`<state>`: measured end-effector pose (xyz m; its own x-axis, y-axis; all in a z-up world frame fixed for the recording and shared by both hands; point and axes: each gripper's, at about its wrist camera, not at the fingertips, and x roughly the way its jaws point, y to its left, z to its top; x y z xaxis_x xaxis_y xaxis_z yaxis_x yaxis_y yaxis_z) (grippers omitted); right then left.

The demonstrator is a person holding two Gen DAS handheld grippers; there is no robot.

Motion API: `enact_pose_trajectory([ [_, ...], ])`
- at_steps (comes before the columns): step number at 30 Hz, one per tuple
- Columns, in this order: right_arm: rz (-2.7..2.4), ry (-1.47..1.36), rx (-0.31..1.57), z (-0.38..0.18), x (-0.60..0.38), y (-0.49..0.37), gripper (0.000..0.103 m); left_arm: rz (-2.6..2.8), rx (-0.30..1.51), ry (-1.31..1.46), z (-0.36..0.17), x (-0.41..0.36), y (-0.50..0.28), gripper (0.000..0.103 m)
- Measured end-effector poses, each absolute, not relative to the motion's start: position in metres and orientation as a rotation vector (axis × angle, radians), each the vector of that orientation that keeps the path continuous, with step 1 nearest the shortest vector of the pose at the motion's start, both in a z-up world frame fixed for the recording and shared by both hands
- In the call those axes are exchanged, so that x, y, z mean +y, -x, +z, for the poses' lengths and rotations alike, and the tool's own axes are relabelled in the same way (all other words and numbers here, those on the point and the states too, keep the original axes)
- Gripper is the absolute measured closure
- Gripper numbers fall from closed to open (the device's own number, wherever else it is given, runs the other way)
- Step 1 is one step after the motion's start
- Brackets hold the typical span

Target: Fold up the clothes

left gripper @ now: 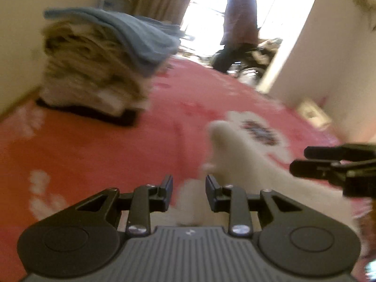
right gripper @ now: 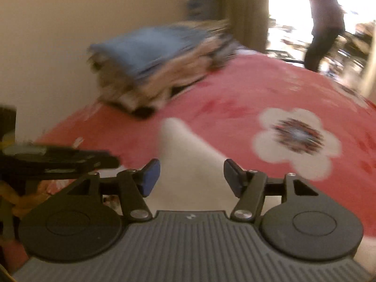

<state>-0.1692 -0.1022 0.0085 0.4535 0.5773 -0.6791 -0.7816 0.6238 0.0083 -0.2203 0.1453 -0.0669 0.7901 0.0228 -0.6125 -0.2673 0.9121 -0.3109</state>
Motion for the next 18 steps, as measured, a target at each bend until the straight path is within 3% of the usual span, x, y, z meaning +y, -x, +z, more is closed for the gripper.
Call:
enact_pose_trajectory([
  [5,0.832,0.614,0.676,-0.028,-0.033,0.179,0.04,0.217,0.651,0.411,-0.069,0.165,0.216,0.072],
  [7,0.779,0.726,0.664,-0.046,-0.02,0.179,0.04,0.187,0.666,0.41,-0.071,0.167,0.214,0.067],
  [9,0.754,0.724,0.689,-0.054,-0.02,0.172,0.046,0.14,0.7,0.383,-0.075,0.162,0.207,0.065],
  [11,0.741,0.624,0.718,-0.046,-0.033,0.164,0.07,0.082,0.726,0.353,-0.08,0.155,0.195,0.064],
  [13,0.718,0.528,0.737,-0.036,-0.046,0.158,0.079,0.019,0.739,0.336,-0.084,0.148,0.182,0.063],
  [18,0.684,0.411,0.742,-0.028,-0.064,0.152,0.081,-0.111,0.753,0.259,-0.093,0.127,0.143,0.06],
])
